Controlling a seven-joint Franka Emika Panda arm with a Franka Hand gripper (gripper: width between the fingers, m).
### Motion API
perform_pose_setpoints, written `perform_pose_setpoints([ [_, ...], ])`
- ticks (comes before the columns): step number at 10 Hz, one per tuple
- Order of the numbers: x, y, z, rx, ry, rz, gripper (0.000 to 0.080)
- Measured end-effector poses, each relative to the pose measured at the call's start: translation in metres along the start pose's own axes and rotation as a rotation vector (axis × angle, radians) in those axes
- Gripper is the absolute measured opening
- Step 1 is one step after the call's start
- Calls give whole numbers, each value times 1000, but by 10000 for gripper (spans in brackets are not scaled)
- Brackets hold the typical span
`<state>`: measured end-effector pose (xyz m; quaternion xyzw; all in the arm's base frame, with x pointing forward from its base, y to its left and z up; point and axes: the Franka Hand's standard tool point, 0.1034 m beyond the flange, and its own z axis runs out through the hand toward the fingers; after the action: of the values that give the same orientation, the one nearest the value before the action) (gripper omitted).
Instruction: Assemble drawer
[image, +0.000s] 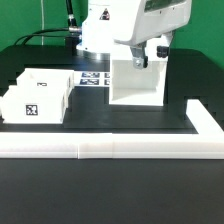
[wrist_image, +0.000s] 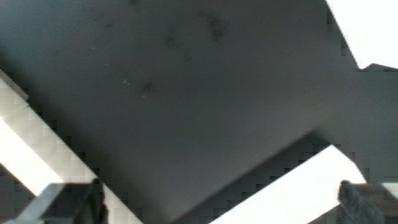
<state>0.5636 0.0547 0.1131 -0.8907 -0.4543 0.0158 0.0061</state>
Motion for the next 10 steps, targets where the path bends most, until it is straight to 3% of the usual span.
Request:
perform_pose_setpoints([
  [7,0,0,0,0,0,0,650],
  [8,-1,-4,-2,-9,5,33,650],
  [10,-17,-36,-15,-49,27,179,650],
])
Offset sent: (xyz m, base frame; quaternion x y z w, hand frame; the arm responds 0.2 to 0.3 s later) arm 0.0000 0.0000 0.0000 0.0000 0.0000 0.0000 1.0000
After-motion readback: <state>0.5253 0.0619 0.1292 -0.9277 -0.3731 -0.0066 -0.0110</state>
